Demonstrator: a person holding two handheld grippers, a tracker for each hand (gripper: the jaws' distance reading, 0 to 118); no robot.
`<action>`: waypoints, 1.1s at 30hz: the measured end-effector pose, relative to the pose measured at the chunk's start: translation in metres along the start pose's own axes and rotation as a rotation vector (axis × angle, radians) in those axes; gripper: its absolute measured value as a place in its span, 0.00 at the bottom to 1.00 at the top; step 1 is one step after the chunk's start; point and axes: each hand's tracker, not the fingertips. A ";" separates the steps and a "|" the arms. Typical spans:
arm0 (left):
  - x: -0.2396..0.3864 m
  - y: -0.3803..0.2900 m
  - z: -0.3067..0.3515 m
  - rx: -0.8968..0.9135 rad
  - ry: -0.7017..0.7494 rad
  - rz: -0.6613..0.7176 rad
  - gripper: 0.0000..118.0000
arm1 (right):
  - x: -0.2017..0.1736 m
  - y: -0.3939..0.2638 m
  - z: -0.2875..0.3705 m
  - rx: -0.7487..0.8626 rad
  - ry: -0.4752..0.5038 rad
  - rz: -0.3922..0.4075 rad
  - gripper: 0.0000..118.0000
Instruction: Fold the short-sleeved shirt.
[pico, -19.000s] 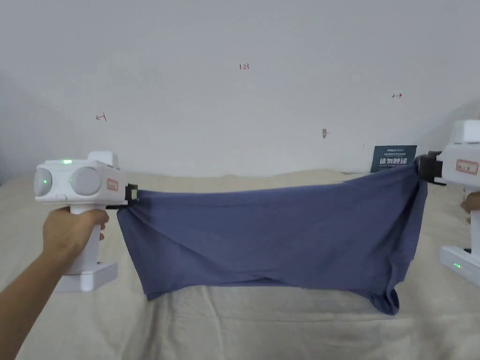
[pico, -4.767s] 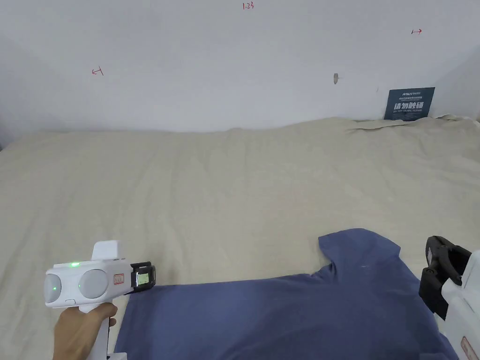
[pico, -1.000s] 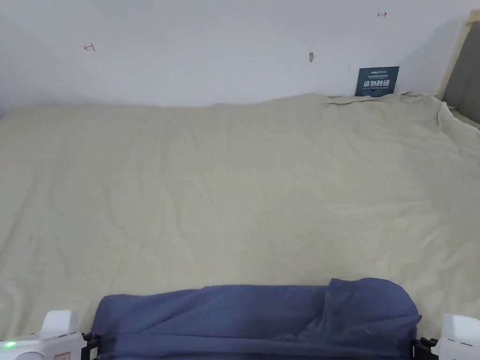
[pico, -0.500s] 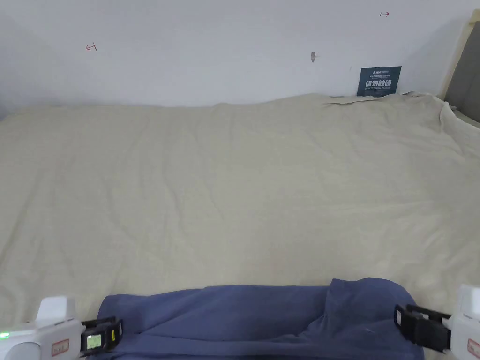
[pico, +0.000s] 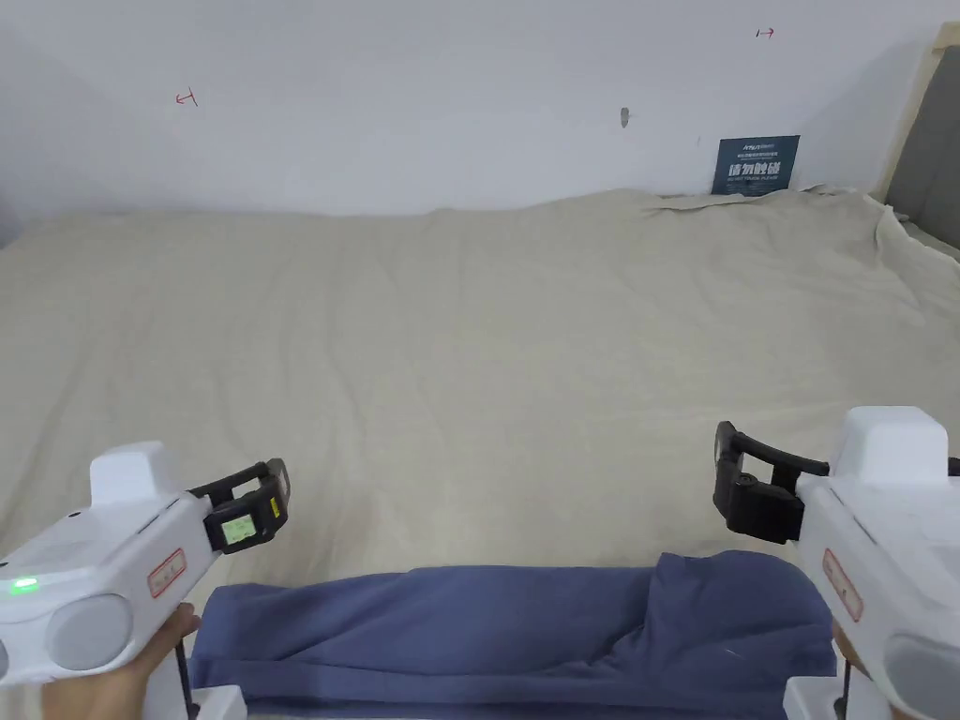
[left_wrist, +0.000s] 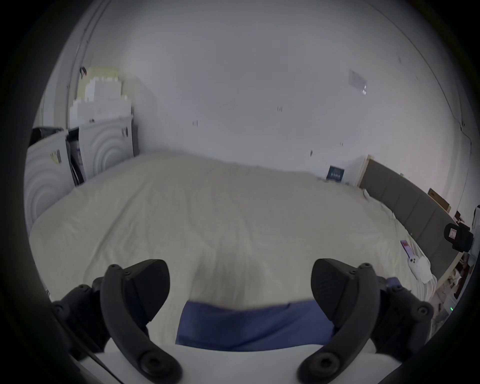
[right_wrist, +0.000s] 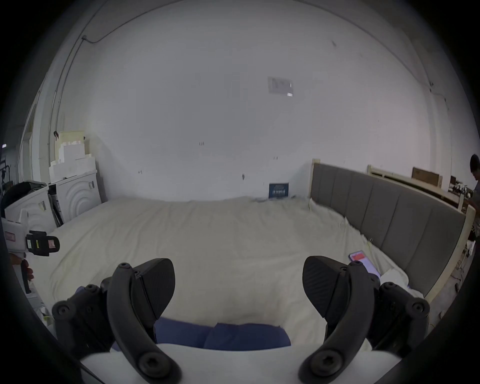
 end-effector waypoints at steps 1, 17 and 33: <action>-0.002 -0.004 -0.003 0.025 0.003 -0.007 0.85 | -0.004 0.000 0.001 0.012 -0.007 0.006 0.86; 0.020 -0.025 0.012 0.260 0.034 -0.100 0.00 | -0.025 -0.003 0.019 0.161 -0.047 0.023 0.00; -0.023 -0.014 -0.017 -0.089 -0.017 0.026 0.09 | -0.020 0.001 0.012 0.130 -0.026 0.032 0.00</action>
